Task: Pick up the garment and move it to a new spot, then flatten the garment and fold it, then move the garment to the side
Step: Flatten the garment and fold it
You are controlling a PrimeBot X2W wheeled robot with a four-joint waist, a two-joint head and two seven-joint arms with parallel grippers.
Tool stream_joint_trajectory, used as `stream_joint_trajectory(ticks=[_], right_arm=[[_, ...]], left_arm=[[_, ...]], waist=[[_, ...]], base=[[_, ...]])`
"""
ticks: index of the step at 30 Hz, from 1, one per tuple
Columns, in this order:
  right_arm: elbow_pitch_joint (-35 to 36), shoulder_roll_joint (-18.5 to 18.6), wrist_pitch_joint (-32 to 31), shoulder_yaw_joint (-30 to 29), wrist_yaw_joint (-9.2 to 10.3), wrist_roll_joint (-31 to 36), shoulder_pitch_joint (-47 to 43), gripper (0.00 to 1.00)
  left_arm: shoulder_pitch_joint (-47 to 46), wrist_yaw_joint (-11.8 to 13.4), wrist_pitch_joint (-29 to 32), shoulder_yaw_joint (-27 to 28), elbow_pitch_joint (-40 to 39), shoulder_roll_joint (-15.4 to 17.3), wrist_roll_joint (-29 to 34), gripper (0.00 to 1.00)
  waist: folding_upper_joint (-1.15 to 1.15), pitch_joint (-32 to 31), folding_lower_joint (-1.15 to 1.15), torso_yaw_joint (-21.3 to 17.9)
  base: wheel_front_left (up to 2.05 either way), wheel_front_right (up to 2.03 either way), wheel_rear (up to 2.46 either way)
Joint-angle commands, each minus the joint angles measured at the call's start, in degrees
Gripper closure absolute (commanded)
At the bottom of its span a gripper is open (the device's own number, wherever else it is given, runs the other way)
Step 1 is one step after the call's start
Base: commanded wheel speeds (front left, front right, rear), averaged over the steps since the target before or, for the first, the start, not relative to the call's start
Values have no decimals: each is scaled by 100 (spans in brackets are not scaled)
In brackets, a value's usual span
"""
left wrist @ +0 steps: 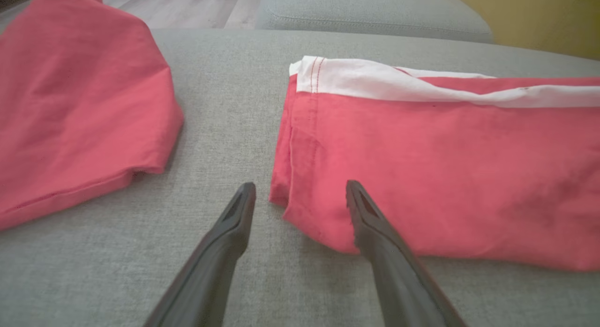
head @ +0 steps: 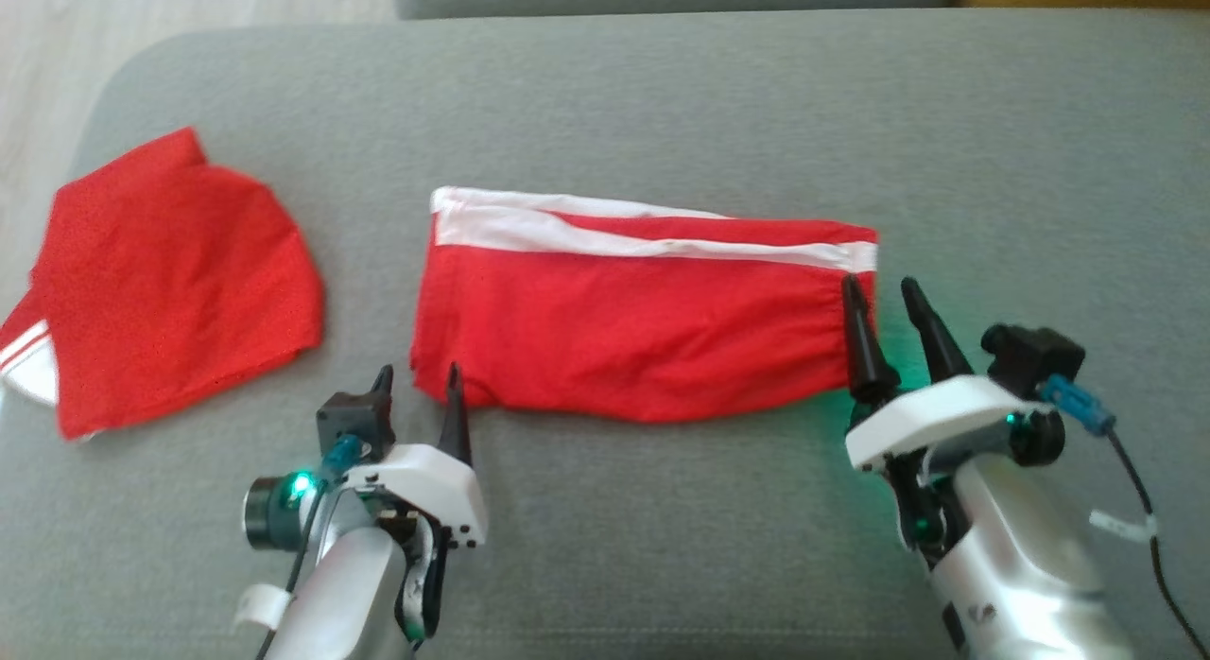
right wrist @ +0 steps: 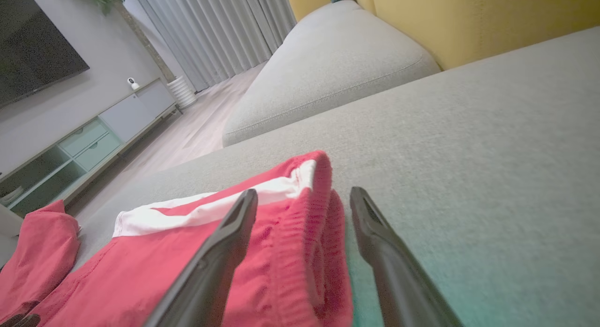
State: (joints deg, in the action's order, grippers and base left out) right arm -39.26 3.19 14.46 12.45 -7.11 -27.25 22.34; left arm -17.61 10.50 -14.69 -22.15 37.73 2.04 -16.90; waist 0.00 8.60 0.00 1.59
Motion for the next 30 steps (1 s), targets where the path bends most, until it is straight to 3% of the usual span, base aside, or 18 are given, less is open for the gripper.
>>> stream_joint_trajectory(ticks=[1, 7, 12, 13, 14, 18, 30], right_arm=[[2, -31, 53, 69, -37, 41, 179, 0], [-1069, -31, 53, -269, -37, 171, 280, 0], [-1475, -31, 53, -53, -37, -20, 281, 0], [-1519, -31, 53, 33, -37, -97, 274, 60], [-1552, -31, 53, 109, -37, -209, 260, 100], [-1576, -31, 53, 280, -37, -486, 260, 100], [-1183, 347, 53, -369, -37, -265, 291, 100]], left_arm=[[-97, 75, -30, 103, -229, 86, -36, 0], [-98, 134, -30, -152, -383, 85, -68, 0], [-107, 152, -30, -226, -417, 85, -45, 0], [-105, 156, -30, -234, -424, 85, -43, 0], [-103, 155, -30, -242, -430, 85, -42, 0], [-74, 157, -30, -245, -440, 84, -21, 0], [162, 105, -30, -182, -438, 84, -29, 0]], waist=[[0, 64, 0, 176], [0, 115, 0, 439], [0, 143, 0, 469], [0, 142, 0, 467], [0, 139, 0, 460], [0, 88, 0, 378], [0, -192, 0, 118]], base=[[0, 0, 0], [0, 0, 0], [0, 0, 0], [0, 0, 0], [0, 0, 0], [0, 0, 0], [0, 0, 0]])
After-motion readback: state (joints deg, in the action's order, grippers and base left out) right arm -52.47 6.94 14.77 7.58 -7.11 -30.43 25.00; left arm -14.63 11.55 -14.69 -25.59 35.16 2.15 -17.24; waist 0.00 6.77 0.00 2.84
